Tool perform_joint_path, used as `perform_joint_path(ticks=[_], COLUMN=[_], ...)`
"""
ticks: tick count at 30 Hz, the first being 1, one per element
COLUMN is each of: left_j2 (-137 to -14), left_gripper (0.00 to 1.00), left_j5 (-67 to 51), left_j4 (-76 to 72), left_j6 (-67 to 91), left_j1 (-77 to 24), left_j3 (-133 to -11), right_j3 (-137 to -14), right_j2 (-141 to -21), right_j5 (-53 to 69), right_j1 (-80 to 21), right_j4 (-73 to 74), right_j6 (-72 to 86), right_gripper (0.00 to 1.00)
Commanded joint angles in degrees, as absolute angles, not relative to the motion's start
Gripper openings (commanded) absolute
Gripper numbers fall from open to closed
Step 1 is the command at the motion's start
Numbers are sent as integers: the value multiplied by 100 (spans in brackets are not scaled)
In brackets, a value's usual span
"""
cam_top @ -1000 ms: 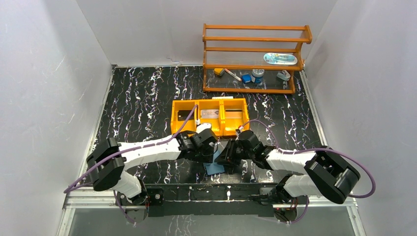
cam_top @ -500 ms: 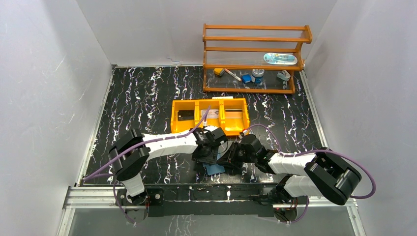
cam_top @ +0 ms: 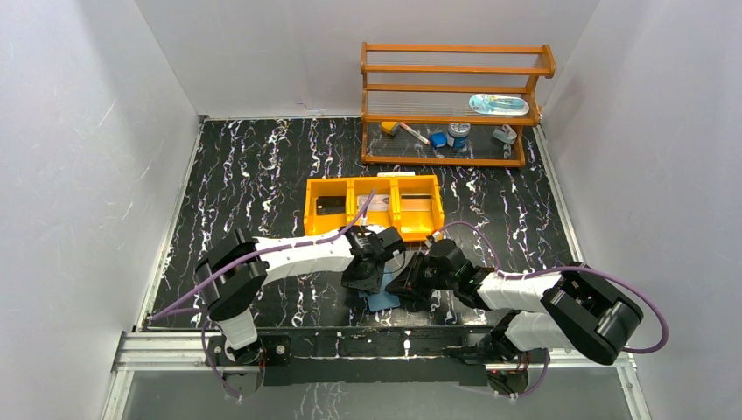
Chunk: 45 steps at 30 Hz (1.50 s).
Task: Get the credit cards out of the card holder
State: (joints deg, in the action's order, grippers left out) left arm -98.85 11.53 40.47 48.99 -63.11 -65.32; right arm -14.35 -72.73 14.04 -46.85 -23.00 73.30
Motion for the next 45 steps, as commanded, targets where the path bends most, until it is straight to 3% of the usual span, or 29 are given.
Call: perform_joint_path(ticks=[1, 22, 28, 34, 45], left_j2=[-9594, -9389, -9316, -9200, -7791], left_gripper=[44, 33, 20, 0, 0], left_j5=[1304, 1401, 1468, 1385, 1527], left_j4=[4412, 3895, 3678, 3539, 3104], left_j6=[4872, 5095, 5137, 5142, 4929], left_j1=[-6286, -6280, -6284, -6281, -6283], left_j3=[-6489, -6135, -6008, -5754, -5468], right_j3=[-1257, -1476, -1553, -1606, -2262], right_j2=[-7300, -7461, -7496, -7480, -7046], right_j5=[1095, 1185, 1219, 1275, 1307], right_j1=[-4666, -4667, -4667, -4667, -4664], right_j4=[-1816, -1743, -1714, -1701, -1073], right_j6=[7181, 7102, 7075, 7073, 6566], right_gripper=[29, 29, 29, 30, 41])
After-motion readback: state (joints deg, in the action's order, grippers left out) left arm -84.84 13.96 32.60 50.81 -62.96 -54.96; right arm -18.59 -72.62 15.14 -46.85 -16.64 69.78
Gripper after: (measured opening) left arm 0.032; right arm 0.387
